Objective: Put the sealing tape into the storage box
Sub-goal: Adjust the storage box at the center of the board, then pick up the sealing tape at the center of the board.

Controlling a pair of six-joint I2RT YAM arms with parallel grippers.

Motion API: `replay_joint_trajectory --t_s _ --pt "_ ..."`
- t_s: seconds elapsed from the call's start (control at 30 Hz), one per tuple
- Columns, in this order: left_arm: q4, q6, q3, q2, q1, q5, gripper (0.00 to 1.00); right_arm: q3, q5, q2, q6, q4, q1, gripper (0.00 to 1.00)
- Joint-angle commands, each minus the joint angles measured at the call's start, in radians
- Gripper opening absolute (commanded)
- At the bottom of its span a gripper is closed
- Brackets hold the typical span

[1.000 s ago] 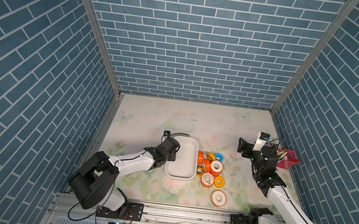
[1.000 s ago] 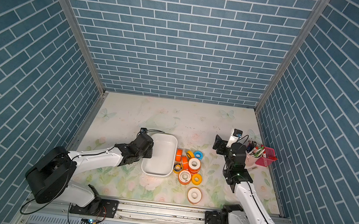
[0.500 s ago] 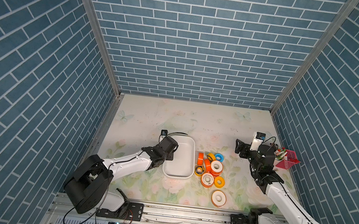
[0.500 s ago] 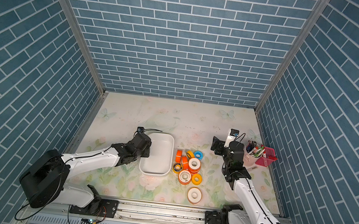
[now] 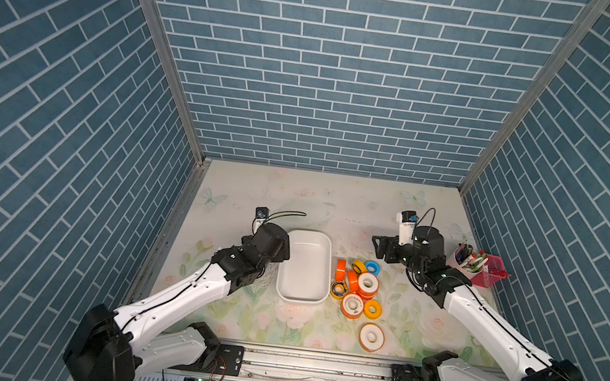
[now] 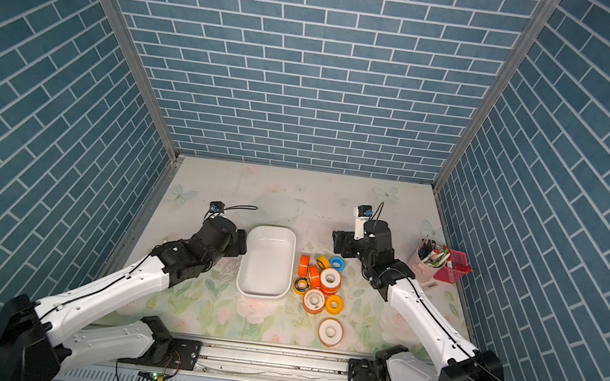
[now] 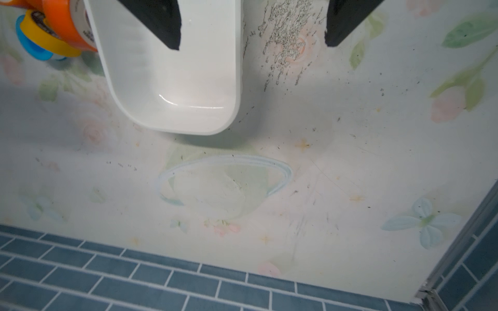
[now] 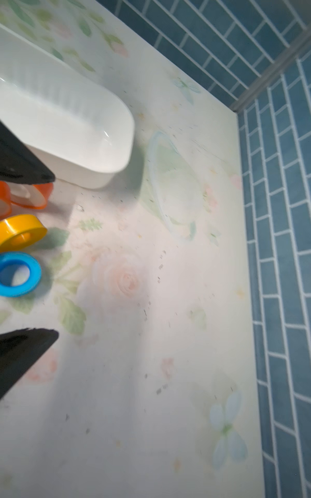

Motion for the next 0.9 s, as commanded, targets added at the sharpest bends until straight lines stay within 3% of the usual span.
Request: replay_joint_trajectory --t_s 0.0,0.2,0.27,0.33,0.47,0.87 --pt "-0.14 -0.037 0.018 -0.067 0.021 -0.036 0.91 0.084 -0.014 0.063 -0.043 -0.156 0.085 0.83" --pt "-0.237 -0.014 0.016 -0.164 0.038 -0.02 0.9 0.23 0.066 0.21 -0.045 -0.268 0.209 0.8" --pt "-0.202 0.005 -0.001 -0.207 0.038 0.035 0.9 0.257 0.088 0.255 -0.029 -0.284 0.241 0.78" --pt "-0.152 0.032 -0.028 -0.248 0.038 0.079 0.9 0.286 0.102 0.303 -0.013 -0.296 0.27 0.73" --pt "-0.168 0.035 -0.014 -0.258 0.041 0.049 0.89 0.318 0.107 0.38 0.017 -0.3 0.302 0.57" --pt "-0.163 0.038 -0.022 -0.248 0.047 0.056 0.9 0.343 0.188 0.466 0.08 -0.343 0.344 0.55"
